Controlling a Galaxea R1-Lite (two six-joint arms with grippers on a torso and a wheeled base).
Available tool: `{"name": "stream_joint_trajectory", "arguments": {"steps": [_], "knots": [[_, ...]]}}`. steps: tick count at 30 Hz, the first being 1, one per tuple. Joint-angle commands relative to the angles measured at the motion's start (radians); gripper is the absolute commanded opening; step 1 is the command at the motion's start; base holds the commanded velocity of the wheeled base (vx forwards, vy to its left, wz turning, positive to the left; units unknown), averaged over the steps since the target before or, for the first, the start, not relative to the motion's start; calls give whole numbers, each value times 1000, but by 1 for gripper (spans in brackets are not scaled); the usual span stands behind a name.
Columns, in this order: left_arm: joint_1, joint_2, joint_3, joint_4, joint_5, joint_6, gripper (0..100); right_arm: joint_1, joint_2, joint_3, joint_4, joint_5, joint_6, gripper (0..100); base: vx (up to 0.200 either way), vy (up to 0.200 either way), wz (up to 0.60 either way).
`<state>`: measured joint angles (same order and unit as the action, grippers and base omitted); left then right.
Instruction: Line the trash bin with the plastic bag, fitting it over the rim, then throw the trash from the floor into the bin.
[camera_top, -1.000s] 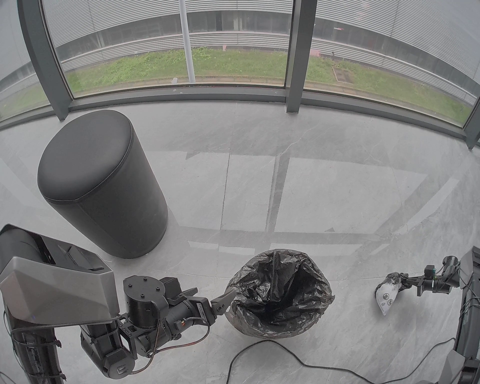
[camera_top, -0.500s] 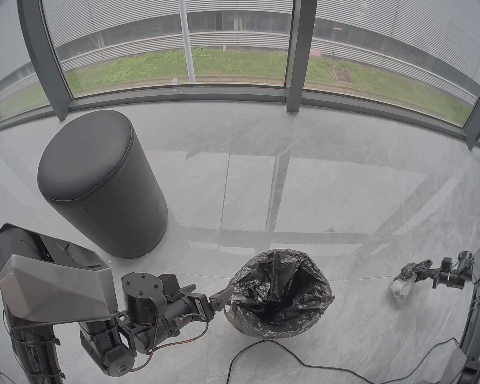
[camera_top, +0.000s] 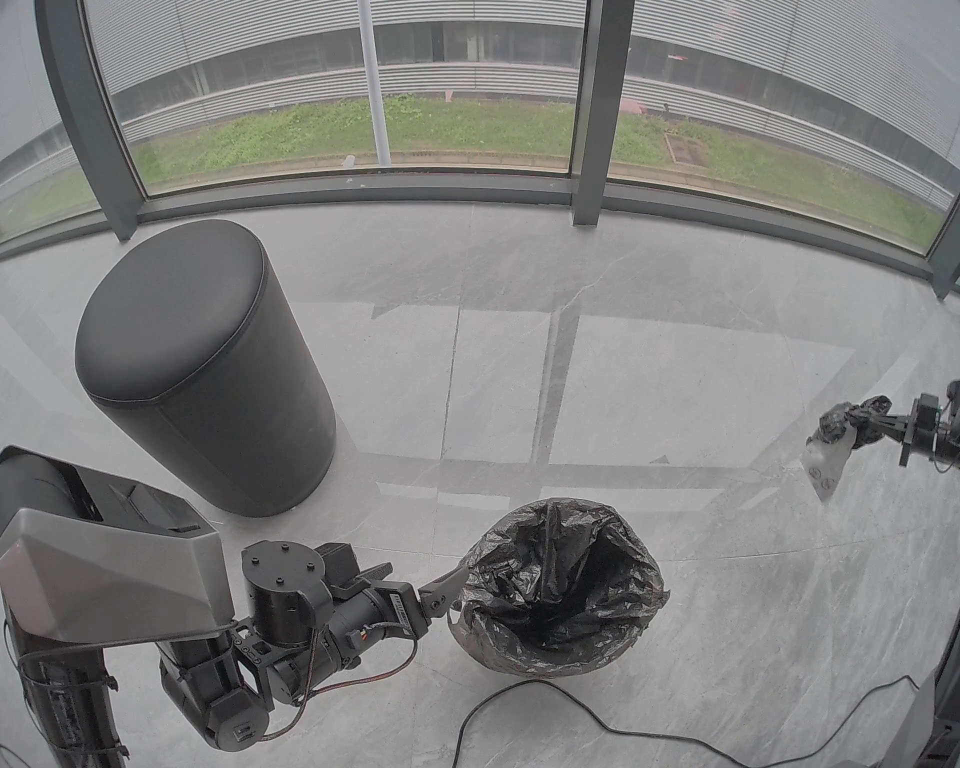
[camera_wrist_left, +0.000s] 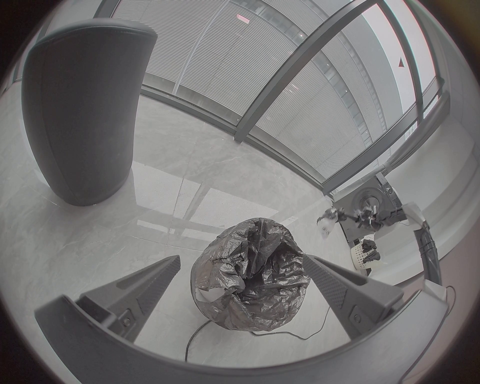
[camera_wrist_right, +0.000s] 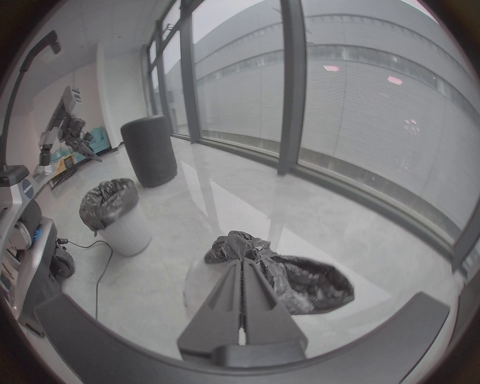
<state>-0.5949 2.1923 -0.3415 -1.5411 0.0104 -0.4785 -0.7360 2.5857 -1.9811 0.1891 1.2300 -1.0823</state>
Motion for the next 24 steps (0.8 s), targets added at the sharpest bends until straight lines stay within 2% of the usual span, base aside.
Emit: {"name": "stream_joint_trajectory", "arguments": {"steps": [1, 4, 8, 11, 14, 16, 17, 19, 24], "knots": [[0, -29, 1, -1, 0, 0, 100, 118, -348, 240, 13, 59, -14, 0, 0, 0, 0], [0, -40, 1, -1, 0, 0, 100, 165, -446, 350, 13, 75, -14, 0, 0, 0, 0], [0, -56, 1, -1, 0, 3, 100, 290, -615, 522, 13, 86, -2, 0, 0, 0, 0], [0, -63, 1, -1, 0, 3, 100, 372, -682, 593, 13, 86, -2, 0, 0, 0, 0], [0, -72, 1, -1, 0, 5, 100, 487, -763, 674, 13, 86, -1, 0, 0, 0, 0], [0, -74, 1, -1, 0, 5, 100, 510, -779, 693, 15, 86, 1, 0, 0, 0, 0], [0, -80, 1, -1, 0, 6, 100, 581, -822, 746, 15, 85, 13, 0, 0, 0, 0], [0, -89, 2, -1, 0, 6, 100, 652, -854, 801, 15, 85, 28, 0, 0, 0, 0], [1, -108, 6, -1, 0, 5, 100, 782, -863, 886, 7, 69, 36, 0, 0, 0, 0]]}}
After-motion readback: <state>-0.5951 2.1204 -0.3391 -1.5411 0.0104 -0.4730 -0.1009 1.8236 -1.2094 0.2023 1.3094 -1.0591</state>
